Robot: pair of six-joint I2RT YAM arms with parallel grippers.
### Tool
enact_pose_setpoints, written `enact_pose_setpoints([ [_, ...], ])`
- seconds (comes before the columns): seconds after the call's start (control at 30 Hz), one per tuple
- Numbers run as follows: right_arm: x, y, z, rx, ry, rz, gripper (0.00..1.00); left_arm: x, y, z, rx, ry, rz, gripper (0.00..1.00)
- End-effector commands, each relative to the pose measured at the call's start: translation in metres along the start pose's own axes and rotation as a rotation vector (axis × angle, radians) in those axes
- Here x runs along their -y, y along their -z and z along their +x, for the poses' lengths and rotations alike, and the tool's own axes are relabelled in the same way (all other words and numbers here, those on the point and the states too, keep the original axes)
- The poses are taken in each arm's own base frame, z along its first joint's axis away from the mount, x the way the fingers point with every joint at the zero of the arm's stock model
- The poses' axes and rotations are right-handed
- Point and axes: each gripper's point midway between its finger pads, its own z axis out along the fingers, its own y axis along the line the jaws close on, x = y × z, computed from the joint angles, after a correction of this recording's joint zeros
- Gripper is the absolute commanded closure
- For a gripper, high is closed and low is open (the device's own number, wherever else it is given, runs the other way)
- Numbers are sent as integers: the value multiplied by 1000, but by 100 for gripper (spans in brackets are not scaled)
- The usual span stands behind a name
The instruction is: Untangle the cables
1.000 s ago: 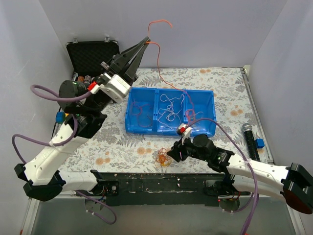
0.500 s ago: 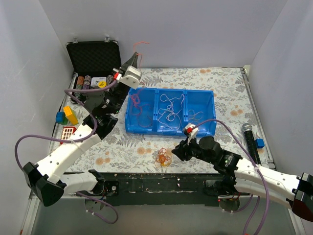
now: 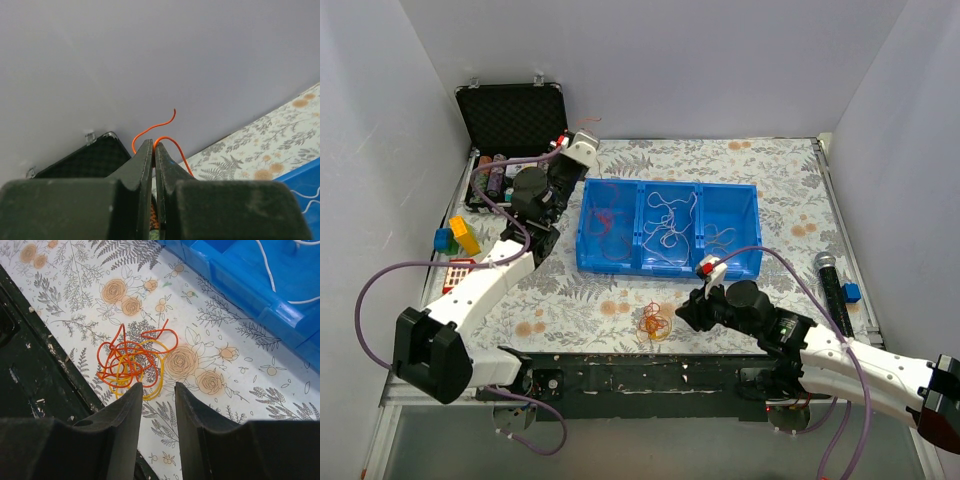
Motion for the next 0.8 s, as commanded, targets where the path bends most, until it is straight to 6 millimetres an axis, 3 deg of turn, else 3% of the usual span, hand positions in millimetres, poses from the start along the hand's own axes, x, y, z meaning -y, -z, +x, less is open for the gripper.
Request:
enact_pose_setpoints([
  [0.0, -2, 2, -14, 46, -1, 2, 60, -20, -6, -13, 63, 12, -36, 100],
  [0.17, -2, 3, -15, 48, 2, 3, 60, -25, -9, -25, 91, -7, -24, 100],
  [0.27, -2, 2, -15, 50, 2, 8, 60, 0, -4, -9, 50, -22, 94, 100],
  [0.43, 0, 3, -18, 50, -1, 22, 60, 66, 30, 82, -226, -64, 391, 99],
  [0.57, 0, 5, -23, 62, 0, 31, 60, 92, 57, 144, -394, -101, 490, 100],
  [0.7, 0, 6, -28, 76, -8, 32, 60, 108, 67, 175, -502, -89, 553, 99],
  [0.77, -1, 6, -30, 76, -10, 32, 60, 120, 79, 188, -575, -71, 627, 90],
])
